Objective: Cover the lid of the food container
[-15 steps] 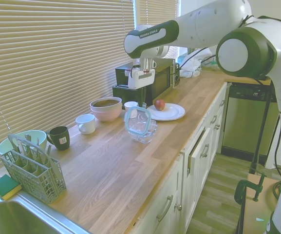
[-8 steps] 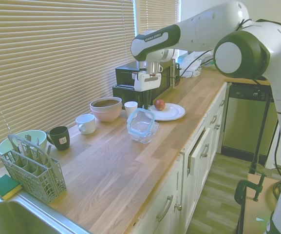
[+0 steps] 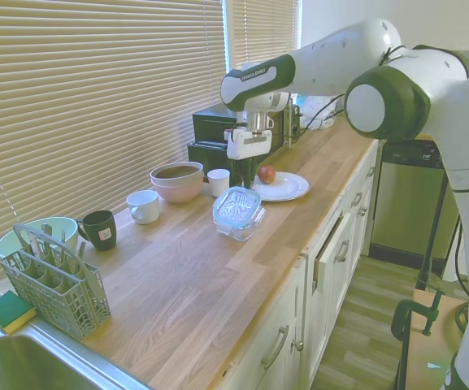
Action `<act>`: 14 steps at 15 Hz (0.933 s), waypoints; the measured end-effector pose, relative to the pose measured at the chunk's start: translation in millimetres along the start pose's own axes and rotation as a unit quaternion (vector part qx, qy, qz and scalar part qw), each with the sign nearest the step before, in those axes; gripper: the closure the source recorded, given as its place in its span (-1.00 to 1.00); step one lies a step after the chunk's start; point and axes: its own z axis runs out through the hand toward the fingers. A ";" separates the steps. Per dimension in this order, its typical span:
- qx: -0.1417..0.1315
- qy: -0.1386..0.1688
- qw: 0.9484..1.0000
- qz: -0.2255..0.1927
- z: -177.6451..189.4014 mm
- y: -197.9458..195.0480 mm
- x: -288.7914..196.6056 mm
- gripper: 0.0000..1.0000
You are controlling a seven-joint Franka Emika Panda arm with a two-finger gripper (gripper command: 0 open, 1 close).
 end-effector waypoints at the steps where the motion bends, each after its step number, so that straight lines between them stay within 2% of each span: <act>1: -0.001 -0.002 1.000 0.002 2.0 1.4 3.9 1.00; 4: -0.009 -0.011 1.000 -0.002 7.2 -1.9 7.2 1.00; 10: -0.040 -0.009 0.999 -0.019 14.0 -14.9 2.2 1.00; 14: -0.048 -0.010 0.999 -0.018 20.8 -13.4 4.6 1.00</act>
